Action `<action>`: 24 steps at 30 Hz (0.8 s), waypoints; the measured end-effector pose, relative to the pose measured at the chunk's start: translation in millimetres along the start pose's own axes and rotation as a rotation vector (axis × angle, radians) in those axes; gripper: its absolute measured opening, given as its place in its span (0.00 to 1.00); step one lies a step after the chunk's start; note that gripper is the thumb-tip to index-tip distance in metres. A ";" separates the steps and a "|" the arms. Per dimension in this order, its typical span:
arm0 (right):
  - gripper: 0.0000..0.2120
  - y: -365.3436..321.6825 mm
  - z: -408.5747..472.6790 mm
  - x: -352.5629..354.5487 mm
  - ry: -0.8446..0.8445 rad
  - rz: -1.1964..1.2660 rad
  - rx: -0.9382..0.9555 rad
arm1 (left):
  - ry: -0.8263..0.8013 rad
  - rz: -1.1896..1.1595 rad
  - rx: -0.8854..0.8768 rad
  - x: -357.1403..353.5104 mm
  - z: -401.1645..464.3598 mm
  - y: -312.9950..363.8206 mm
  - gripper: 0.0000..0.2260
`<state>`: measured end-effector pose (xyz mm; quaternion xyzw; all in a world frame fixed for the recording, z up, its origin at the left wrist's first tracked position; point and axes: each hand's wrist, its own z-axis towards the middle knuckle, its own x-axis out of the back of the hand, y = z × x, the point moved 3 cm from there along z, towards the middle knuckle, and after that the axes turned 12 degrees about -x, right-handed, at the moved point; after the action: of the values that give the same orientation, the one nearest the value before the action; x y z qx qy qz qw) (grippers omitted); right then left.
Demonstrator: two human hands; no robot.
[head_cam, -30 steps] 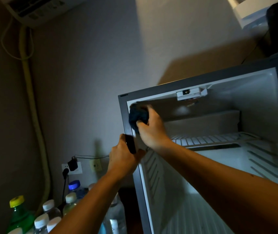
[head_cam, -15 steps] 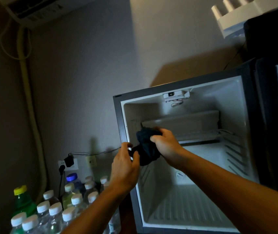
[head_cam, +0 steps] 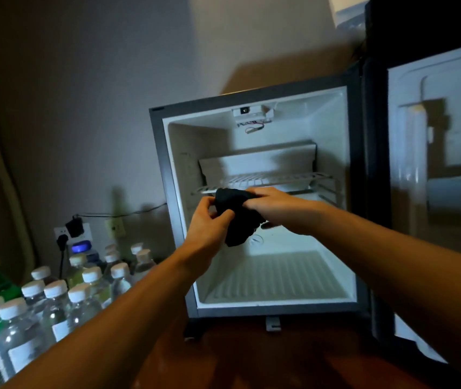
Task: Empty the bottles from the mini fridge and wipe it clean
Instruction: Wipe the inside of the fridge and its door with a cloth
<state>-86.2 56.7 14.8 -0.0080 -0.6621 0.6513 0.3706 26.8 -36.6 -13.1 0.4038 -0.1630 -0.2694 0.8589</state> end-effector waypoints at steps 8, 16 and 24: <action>0.19 39.1 -8.4 3.4 0.041 0.127 -0.023 | -0.023 0.171 -0.053 -24.2 -13.4 -27.4 0.18; 0.12 91.4 11.4 -23.4 0.225 -0.224 0.080 | -0.177 0.420 -0.086 -27.8 -19.9 -87.9 0.12; 0.04 141.4 44.8 -50.0 0.101 -0.570 -0.101 | -0.555 0.594 -0.009 -41.8 -24.7 -146.8 0.03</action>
<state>-139.1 15.1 -126.6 0.1274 -0.6499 0.4862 0.5702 -43.0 -74.4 -145.8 0.2473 -0.4970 -0.1092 0.8246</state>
